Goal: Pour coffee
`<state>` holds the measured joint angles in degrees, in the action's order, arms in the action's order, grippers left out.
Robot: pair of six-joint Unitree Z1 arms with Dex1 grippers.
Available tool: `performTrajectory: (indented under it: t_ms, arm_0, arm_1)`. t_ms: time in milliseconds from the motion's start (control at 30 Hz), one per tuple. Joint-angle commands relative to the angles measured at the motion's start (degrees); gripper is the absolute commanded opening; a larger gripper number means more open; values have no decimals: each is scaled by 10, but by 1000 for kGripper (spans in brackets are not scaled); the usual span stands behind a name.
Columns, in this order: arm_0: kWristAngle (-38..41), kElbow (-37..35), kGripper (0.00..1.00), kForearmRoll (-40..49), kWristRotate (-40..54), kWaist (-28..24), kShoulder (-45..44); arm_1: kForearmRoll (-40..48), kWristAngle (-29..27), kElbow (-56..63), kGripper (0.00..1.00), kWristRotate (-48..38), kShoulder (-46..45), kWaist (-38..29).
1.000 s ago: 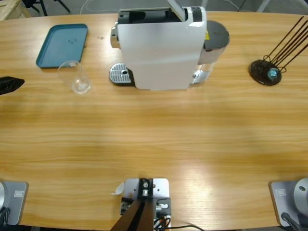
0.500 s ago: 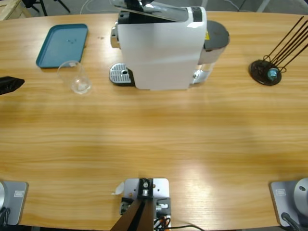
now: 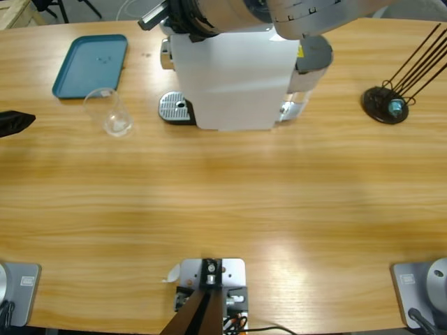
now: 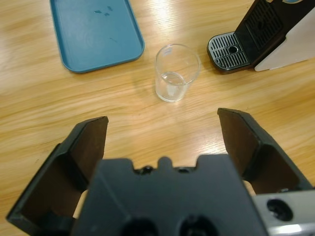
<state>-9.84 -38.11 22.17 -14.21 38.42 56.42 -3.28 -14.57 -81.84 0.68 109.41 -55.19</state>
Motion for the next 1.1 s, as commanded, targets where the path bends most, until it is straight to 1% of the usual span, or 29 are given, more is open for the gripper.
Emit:
performTrajectory:
  t_ms: [33, 100, 133, 200, 267, 300, 333, 367, 467, 600, 667, 733, 833, 900, 1000, 1100]
  arm_0:
    - [6, 18, 960, -6, 11, -5, 3]
    - [3, 19, 968, -6, 11, -5, 1]
    - [3, 19, 968, -6, 11, -5, 1]
    - [3, 22, 968, -11, 13, -5, -2]
    - [3, 29, 968, -24, 19, -5, 1]
    - [3, 32, 968, -29, 22, -5, 2]
    - [3, 32, 968, -32, 23, -5, 3]
    - [3, 32, 968, -34, 27, -5, 6]
    - [2, 40, 964, -55, 45, -5, 19]
    - [0, 75, 964, -136, 90, -5, 41]
    - [0, 72, 963, -153, 109, -5, 65]
    - [1, 77, 945, -175, 98, -5, 83]
    - [8, 98, 936, -230, 99, -5, 119]
    - [11, 114, 931, -242, 101, -5, 130]
    - [11, 161, 913, -325, 109, -5, 137]
    - [23, 184, 913, -381, 114, -5, 163]
  arm_1:
    - [-11, 2, 67, 0, -8, 48, -12]
    - [-16, -8, 66, 0, -3, 17, -11]
    - [-26, 0, 65, 0, 1, -6, -8]
    - [-67, 15, 57, 0, 13, -47, -5]
    - [-113, 18, 57, 0, 27, -94, -4]
    - [-141, 18, 57, 89, 29, -118, -4]
    - [-172, 18, 56, 779, 30, -140, -4]
    - [-203, 19, 56, 997, 32, -161, -3]
    - [-288, 25, 70, 1000, 35, -223, -2]
    - [-335, 22, 131, 1000, 35, -305, 2]
    - [-339, 20, 163, 1000, 34, -349, 8]
    - [-345, 22, 187, 1000, 30, -382, 18]
    - [-345, 23, 221, 1000, 30, -420, 24]
    - [-346, 23, 236, 1000, 30, -440, 26]
    - [-350, 26, 254, 1000, 30, -463, 32]
    - [-352, 35, 275, 1000, 30, -474, 38]
